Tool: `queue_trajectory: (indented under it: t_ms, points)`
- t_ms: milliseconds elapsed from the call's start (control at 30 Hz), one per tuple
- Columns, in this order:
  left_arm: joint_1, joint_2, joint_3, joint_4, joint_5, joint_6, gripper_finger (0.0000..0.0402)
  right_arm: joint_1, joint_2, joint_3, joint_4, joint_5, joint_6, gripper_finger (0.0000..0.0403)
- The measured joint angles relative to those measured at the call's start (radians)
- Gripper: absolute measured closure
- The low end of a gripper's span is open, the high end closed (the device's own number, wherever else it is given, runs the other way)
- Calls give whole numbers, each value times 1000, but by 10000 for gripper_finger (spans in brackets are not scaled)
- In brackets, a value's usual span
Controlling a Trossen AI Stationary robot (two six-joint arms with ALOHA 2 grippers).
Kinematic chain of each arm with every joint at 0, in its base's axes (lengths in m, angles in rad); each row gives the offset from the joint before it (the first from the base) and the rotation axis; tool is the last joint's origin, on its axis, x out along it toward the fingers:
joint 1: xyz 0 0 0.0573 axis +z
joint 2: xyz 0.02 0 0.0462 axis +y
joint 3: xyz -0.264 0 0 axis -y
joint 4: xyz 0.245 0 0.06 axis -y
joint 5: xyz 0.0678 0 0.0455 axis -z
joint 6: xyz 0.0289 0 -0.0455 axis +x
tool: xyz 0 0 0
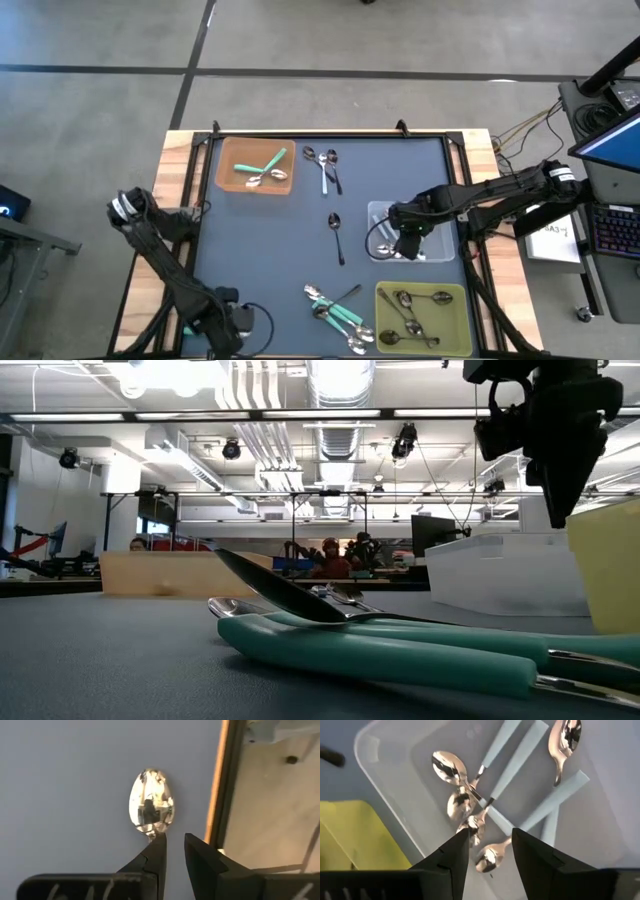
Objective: Sort silverware by color (type)
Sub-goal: Put the green spoon into the orange bin
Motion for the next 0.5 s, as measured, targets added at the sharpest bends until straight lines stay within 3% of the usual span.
queue_trajectory:
  t_ms: [500]
  points:
    - [-23,148,3,-6,52,-7,330,0,0,0,83,0,100,266]
